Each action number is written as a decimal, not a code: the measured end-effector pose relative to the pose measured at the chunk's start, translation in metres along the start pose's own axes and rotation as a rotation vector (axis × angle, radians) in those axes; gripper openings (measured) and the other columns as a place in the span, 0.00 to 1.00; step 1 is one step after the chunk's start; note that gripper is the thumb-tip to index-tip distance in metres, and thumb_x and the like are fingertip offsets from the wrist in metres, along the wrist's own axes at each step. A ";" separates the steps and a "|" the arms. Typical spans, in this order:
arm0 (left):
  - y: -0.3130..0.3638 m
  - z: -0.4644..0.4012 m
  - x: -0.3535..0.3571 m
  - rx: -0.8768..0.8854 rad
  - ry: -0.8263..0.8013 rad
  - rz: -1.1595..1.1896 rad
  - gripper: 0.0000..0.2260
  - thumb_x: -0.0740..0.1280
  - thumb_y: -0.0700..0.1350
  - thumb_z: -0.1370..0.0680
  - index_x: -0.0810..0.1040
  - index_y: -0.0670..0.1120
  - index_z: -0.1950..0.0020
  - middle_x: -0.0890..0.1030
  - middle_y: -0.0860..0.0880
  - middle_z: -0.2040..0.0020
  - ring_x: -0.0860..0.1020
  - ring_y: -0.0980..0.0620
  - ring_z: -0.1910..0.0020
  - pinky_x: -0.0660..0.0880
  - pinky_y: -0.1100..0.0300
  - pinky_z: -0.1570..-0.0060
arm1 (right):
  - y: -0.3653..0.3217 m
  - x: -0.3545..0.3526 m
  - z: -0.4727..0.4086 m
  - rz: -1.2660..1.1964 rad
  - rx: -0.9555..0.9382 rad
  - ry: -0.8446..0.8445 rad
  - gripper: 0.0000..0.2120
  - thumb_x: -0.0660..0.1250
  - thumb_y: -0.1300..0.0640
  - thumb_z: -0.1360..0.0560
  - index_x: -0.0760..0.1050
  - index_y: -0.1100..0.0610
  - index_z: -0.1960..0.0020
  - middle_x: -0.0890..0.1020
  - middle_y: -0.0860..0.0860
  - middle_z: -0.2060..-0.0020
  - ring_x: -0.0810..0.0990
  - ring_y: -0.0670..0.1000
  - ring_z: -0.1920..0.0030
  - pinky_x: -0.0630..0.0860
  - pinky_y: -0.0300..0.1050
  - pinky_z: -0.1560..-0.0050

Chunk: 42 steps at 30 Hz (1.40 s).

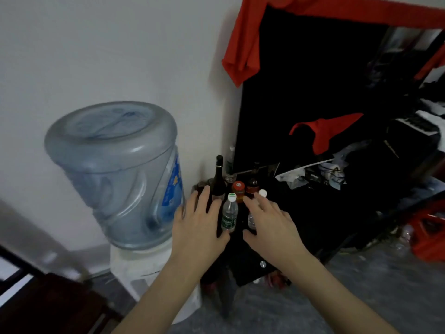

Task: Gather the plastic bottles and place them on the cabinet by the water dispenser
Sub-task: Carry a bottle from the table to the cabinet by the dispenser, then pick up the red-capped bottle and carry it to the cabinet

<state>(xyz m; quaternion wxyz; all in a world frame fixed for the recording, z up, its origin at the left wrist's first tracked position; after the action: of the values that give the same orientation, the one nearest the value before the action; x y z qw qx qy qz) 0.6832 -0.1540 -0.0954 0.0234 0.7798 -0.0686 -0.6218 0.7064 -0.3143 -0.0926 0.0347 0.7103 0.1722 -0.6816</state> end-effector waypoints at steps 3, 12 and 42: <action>-0.023 0.025 -0.008 -0.078 0.007 -0.044 0.34 0.81 0.58 0.41 0.81 0.48 0.39 0.76 0.42 0.29 0.76 0.38 0.33 0.78 0.40 0.43 | -0.027 -0.004 0.011 0.019 -0.063 -0.009 0.36 0.66 0.46 0.24 0.54 0.47 0.22 0.61 0.48 0.24 0.62 0.53 0.25 0.68 0.52 0.32; -0.092 0.101 -0.058 -0.348 0.114 -0.133 0.32 0.81 0.55 0.43 0.81 0.46 0.41 0.77 0.39 0.32 0.79 0.36 0.38 0.78 0.40 0.46 | -0.123 -0.019 0.012 0.011 -0.360 -0.029 0.34 0.64 0.48 0.25 0.55 0.48 0.22 0.63 0.50 0.25 0.65 0.55 0.28 0.68 0.53 0.33; -0.101 0.693 -0.237 -1.856 0.156 -0.431 0.30 0.63 0.64 0.22 0.65 0.54 0.24 0.57 0.48 0.18 0.65 0.45 0.23 0.67 0.48 0.31 | -0.556 0.014 0.455 -0.108 -1.823 -0.293 0.34 0.62 0.45 0.22 0.54 0.50 0.20 0.59 0.53 0.21 0.61 0.55 0.24 0.62 0.52 0.27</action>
<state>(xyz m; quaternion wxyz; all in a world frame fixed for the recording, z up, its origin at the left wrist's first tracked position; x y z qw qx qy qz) -0.0343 0.0119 -0.0352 0.5221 0.4856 0.5985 -0.3654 0.1092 0.0809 -0.0347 0.5697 0.3060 0.6690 -0.3665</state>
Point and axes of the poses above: each hand's wrist, its own z-axis away from the middle knuckle, its own x-axis out of the palm, y = z × x, the point moved 3 cm from there along -z, towards the middle knuckle
